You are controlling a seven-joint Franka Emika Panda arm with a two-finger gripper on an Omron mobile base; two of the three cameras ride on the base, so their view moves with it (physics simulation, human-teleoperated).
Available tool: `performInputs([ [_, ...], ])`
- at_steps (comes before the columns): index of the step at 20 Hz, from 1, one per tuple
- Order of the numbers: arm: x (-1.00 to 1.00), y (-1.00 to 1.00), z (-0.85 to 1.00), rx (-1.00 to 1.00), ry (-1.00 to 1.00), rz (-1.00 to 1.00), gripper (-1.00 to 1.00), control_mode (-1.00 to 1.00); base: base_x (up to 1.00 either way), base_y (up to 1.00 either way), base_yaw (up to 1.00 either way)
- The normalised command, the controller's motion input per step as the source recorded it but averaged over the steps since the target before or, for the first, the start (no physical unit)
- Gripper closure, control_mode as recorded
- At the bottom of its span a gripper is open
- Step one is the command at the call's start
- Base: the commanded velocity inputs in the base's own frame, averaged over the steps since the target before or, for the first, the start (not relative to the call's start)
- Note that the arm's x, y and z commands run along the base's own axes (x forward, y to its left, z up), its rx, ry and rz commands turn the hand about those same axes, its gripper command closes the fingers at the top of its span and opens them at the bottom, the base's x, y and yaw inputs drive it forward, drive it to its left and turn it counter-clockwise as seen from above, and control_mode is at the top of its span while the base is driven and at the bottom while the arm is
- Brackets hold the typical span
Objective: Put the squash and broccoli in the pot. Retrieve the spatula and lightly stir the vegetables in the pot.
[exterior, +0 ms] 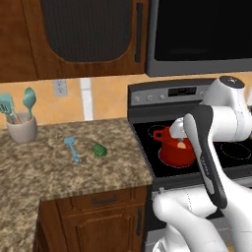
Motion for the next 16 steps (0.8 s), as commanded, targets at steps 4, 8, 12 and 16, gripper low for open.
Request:
performInputs([
  [4, 0.00, 0.00, 0.00, 0.00, 0.00, 0.00, -1.00, 1.00, 0.06, 0.63, 0.00],
  [8, 0.00, 0.00, 0.00, 0.00, 0.00, 0.00, -1.00, 1.00, 0.33, 0.50, 0.02],
  [12, 0.00, 0.00, 0.00, 0.00, 0.00, 0.00, -1.00, 1.00, 0.71, 0.54, 0.07],
  [16, 0.00, 0.00, 0.00, 0.00, 0.00, 0.00, -1.00, 1.00, 0.70, 0.31, 0.09],
])
